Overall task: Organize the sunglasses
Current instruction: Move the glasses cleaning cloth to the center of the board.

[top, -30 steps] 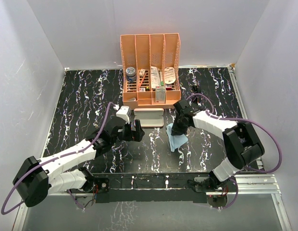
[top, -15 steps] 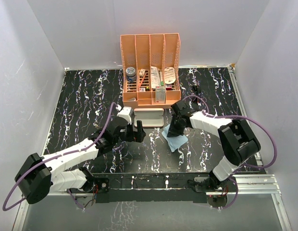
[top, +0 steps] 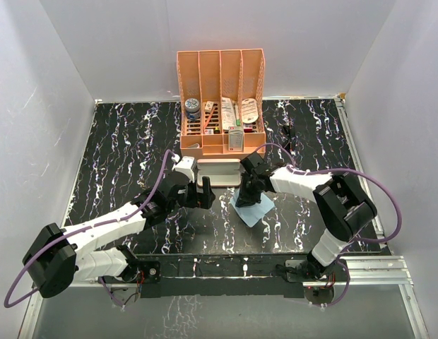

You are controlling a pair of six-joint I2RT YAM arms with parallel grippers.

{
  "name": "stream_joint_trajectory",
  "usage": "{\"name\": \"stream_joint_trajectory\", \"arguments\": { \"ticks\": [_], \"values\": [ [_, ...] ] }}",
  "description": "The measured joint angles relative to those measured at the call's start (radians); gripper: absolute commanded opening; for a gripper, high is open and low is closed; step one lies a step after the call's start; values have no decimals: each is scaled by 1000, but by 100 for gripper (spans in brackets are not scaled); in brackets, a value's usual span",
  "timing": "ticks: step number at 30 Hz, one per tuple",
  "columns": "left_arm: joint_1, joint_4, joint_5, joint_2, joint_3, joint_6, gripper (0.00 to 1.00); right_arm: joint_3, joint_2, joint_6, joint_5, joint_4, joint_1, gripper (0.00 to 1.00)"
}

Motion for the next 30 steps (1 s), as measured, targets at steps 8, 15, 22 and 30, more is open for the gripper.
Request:
{"name": "stream_joint_trajectory", "arguments": {
  "ticks": [8,15,22,30],
  "values": [
    [-4,-2,-10,0,1,1,99,8,-33,-16,79,-34,26,20],
    [-5,-19,-20,-1,16,9,99,33,-175,-100,187,-105,26,21],
    [-7,-25,-22,-7,26,18,99,97,-190,-279,312,-153,16,22],
    [-9,-34,-19,-26,26,25,99,98,-148,-459,428,-205,-2,21]
  ]
}}
